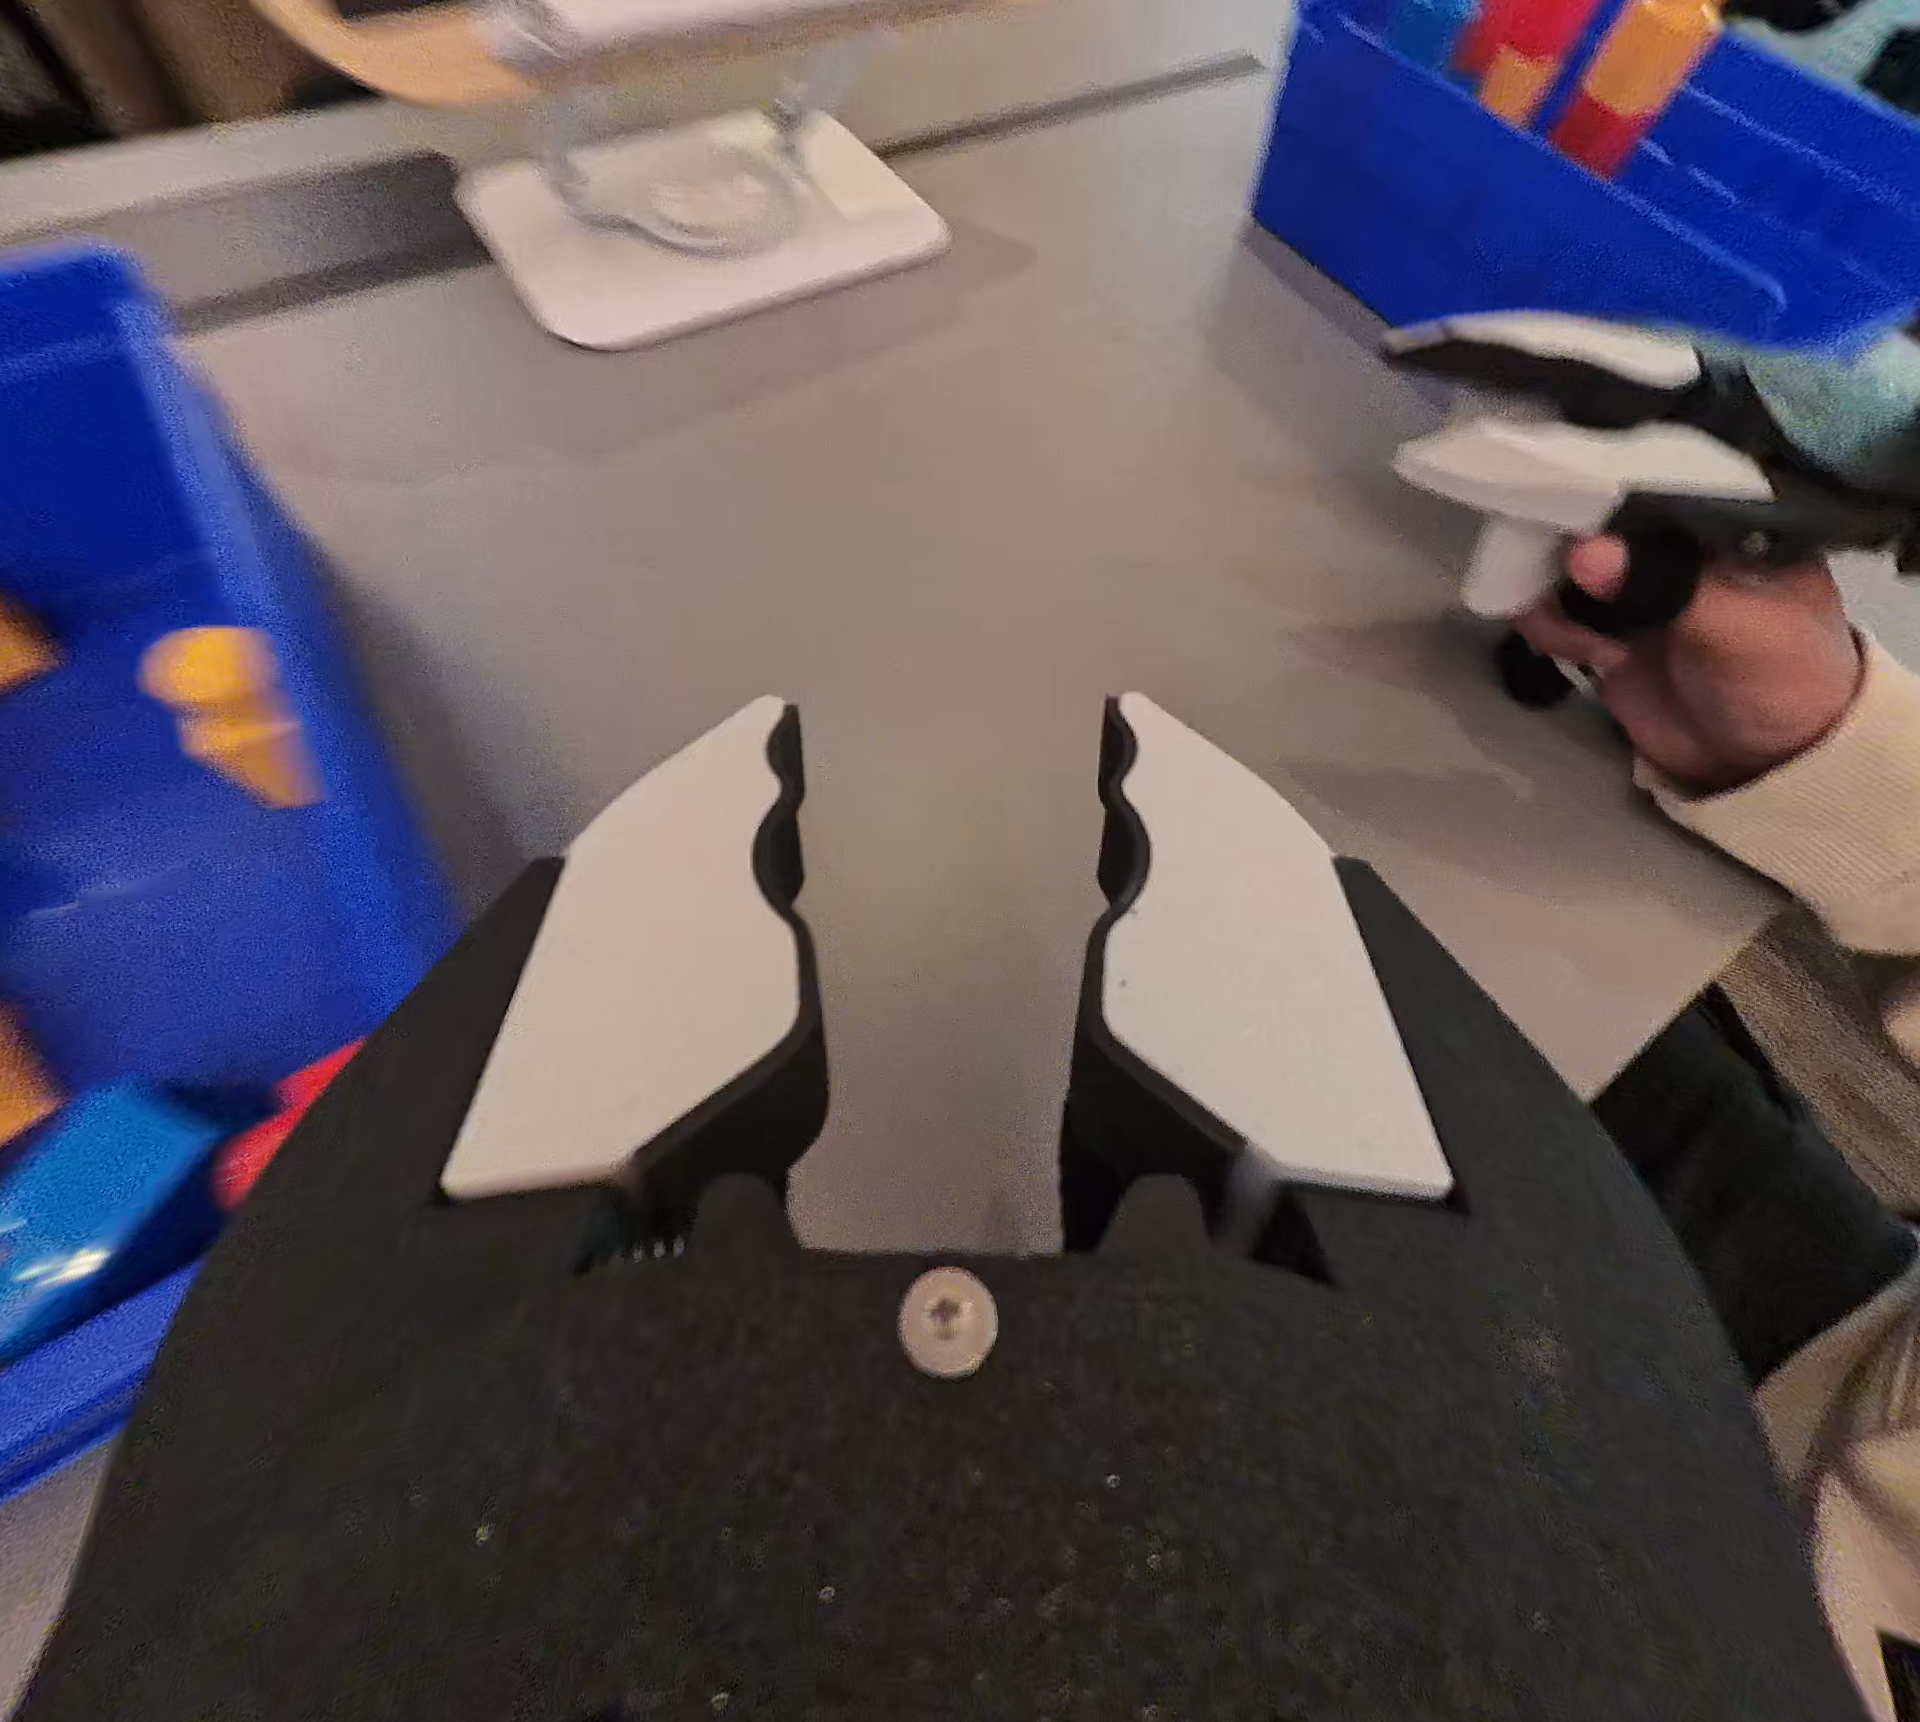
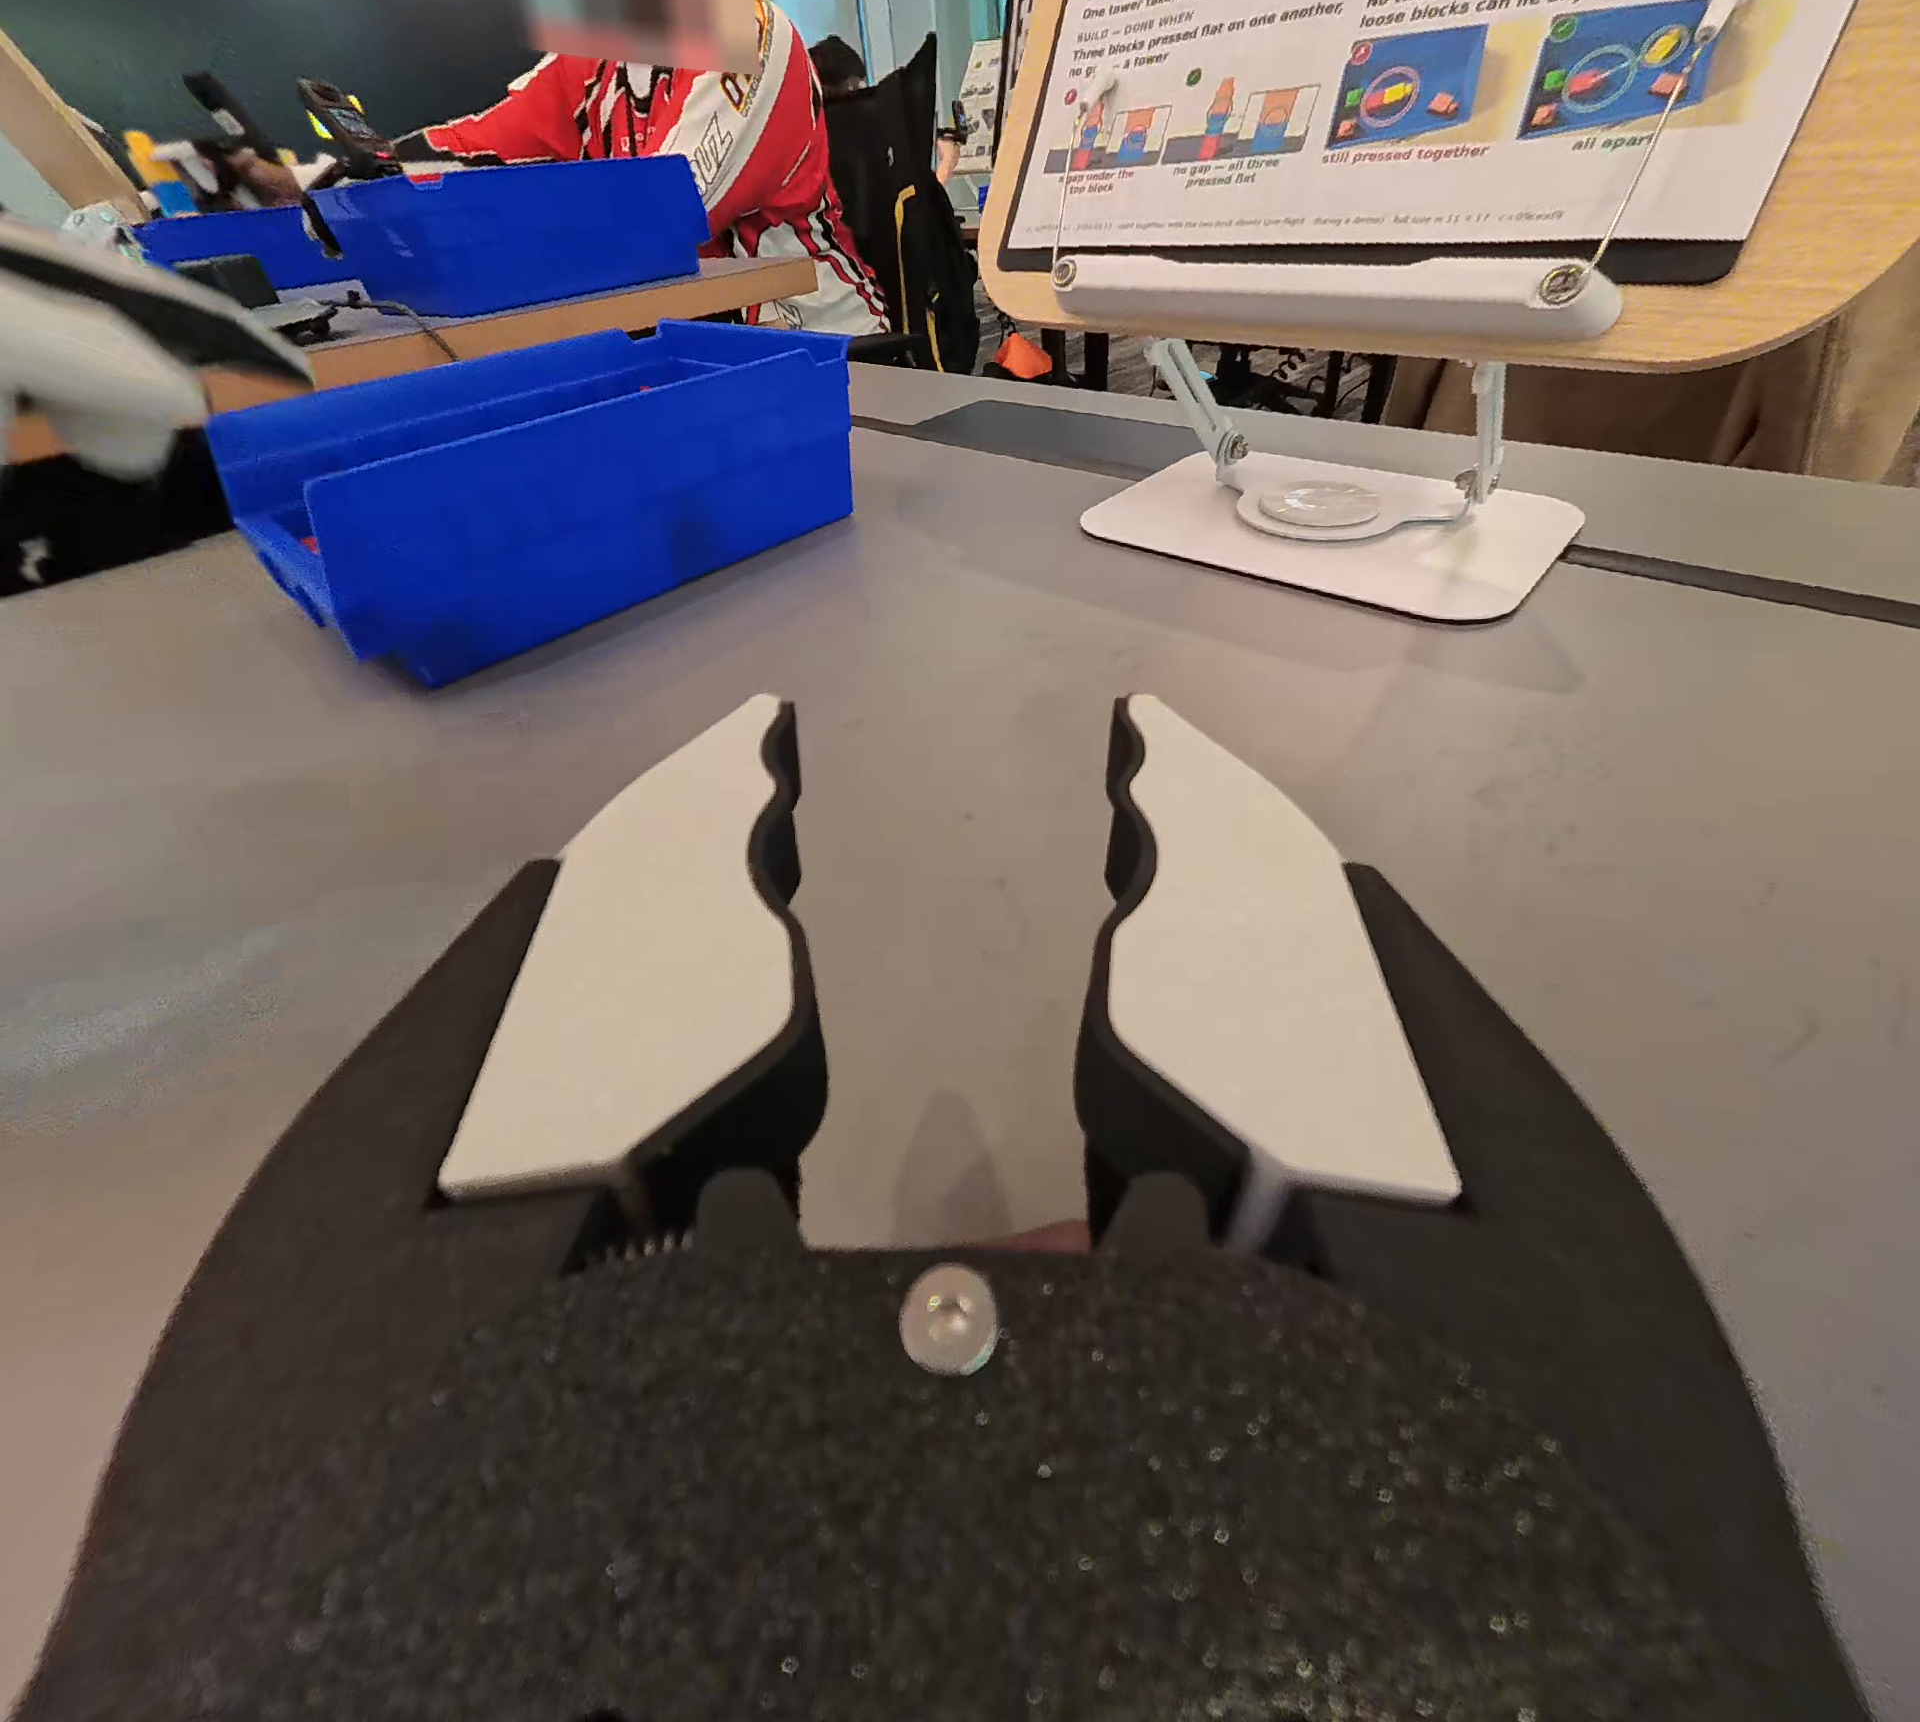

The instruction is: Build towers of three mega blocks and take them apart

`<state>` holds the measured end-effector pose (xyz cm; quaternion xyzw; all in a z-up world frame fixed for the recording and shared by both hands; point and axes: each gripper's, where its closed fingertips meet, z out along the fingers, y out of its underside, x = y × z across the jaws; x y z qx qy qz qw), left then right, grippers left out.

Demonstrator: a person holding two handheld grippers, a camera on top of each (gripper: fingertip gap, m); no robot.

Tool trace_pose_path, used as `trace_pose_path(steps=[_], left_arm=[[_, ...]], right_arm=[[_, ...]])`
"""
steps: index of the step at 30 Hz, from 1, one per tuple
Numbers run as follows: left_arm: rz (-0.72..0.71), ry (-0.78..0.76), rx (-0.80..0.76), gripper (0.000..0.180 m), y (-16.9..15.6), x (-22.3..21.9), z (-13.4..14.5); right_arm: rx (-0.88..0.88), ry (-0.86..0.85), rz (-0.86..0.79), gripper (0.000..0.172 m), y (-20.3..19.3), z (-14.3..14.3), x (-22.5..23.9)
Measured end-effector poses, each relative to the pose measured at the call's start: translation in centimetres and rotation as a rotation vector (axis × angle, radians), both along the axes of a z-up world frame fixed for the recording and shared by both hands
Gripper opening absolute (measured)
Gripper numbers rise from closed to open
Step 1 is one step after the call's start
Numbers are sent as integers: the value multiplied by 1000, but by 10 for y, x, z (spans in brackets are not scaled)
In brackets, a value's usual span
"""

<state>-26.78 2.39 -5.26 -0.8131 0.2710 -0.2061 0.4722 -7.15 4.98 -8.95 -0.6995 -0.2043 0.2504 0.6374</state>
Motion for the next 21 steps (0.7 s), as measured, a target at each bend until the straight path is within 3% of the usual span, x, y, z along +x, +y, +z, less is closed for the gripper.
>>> trace_pose_path(steps=[3, 6, 9, 11, 15, 21], left_arm=[[140, -21, 31, 53, 35, -66, 49], [166, 37, -105, 60, 80, -112, 52], [71, 138, -235, 57, 118, -127, 27], [-41, 323, -231, 56, 137, -135, 1], [-310, 586, -349, 59, 142, -143, -61], [-557, 745, -375, 61, 155, -135, -87]], right_arm=[[4, 10, 11, 57, -1, 1, -2], [-1, 11, 31, 58, -3, 1, -6], [3, 9, 40, 58, -5, 1, -8], [4, 13, 42, 58, -5, 1, -7], [0, 36, 41, 58, -6, 2, -4], [-32, 76, 44, 57, -2, 1, -1]])
